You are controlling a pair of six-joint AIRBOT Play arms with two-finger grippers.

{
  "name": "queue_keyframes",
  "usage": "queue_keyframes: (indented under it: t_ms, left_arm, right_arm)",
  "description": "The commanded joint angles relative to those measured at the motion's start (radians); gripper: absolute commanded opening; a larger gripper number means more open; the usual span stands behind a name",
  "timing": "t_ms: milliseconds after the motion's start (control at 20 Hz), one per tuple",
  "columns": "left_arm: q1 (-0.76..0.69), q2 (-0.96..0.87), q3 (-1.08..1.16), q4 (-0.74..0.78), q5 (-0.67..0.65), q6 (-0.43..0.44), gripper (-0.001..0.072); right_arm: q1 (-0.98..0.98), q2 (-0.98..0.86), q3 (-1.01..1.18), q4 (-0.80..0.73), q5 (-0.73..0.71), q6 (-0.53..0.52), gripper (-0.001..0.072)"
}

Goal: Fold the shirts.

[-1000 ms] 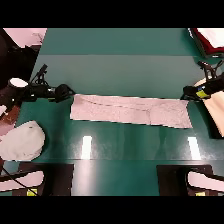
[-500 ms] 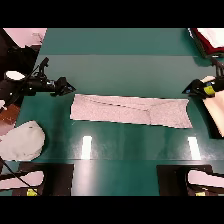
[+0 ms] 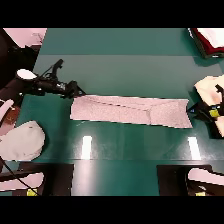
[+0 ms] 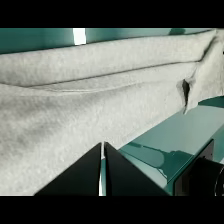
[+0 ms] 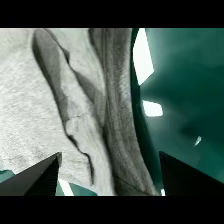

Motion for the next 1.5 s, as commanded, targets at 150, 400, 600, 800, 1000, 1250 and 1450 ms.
queue_keyframes:
  t_ms: [150, 400, 600, 800, 1000, 1250, 1450]
  left_arm:
    - [-0.152, 0.0, 0.001, 0.001, 0.058, -0.002, 0.0054]
    - [-0.24, -0.002, 0.001, 0.017, 0.095, -0.037, 0.0023]
    - [-0.323, -0.023, 0.003, 0.022, 0.197, -0.064, 0.0023]
    - [-0.399, -0.129, 0.082, 0.016, 0.23, -0.077, 0.0023]
    - [-0.473, -0.308, 0.271, 0.016, 0.249, -0.091, 0.0023]
    - [-0.527, -0.484, 0.454, 0.016, 0.224, -0.155, 0.0023]
    - [-0.542, -0.502, 0.459, 0.033, 0.263, -0.167, 0.0023]
  right_arm:
    - [-0.014, -0.174, 0.031, 0.142, 0.079, -0.105, 0.0681]
    - [0.106, -0.221, 0.109, 0.132, 0.11, -0.104, 0.0488]
    - [0.138, -0.22, 0.141, 0.134, 0.143, -0.104, 0.0012]
    - [0.145, -0.146, 0.151, 0.146, 0.192, -0.06, 0.0009]
    - [0.187, 0.019, 0.177, 0.3, 0.207, -0.032, 0.0007]
    - [0.35, 0.097, 0.399, 0.32, 0.229, 0.129, 0.0006]
    - [0.537, 0.066, 0.565, 0.32, 0.225, 0.186, 0.0007]
